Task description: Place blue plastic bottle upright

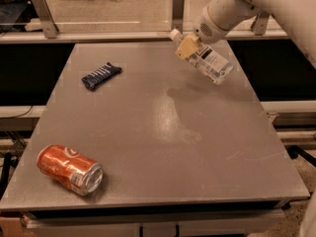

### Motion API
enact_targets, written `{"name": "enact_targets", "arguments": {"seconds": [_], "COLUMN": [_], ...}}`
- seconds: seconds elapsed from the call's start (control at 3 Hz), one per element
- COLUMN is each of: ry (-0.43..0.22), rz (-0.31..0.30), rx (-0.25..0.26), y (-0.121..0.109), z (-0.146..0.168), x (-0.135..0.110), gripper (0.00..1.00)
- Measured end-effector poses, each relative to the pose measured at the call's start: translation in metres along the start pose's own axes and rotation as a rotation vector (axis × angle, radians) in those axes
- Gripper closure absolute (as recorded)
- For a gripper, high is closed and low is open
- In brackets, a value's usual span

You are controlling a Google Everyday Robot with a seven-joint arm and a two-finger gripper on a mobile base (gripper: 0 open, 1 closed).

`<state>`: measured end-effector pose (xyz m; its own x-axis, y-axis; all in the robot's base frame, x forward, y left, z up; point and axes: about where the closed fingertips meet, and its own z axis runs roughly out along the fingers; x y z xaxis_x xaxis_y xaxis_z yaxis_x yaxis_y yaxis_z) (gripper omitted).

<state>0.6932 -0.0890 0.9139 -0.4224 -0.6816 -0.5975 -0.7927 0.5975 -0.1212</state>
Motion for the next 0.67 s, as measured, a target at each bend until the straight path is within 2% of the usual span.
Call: {"name": "enact_targets", "arguments": {"seconds": [0.33,0.67], "ry": [-0.173,-0.354], "rz": [-0.074,-0.108], "rx": [-0.076,-0.178], "y": [0.025,0.045], "z": [-0.029,-0.047], "x": [-0.037,-0.056], "gripper": [1.00,1.00]}}
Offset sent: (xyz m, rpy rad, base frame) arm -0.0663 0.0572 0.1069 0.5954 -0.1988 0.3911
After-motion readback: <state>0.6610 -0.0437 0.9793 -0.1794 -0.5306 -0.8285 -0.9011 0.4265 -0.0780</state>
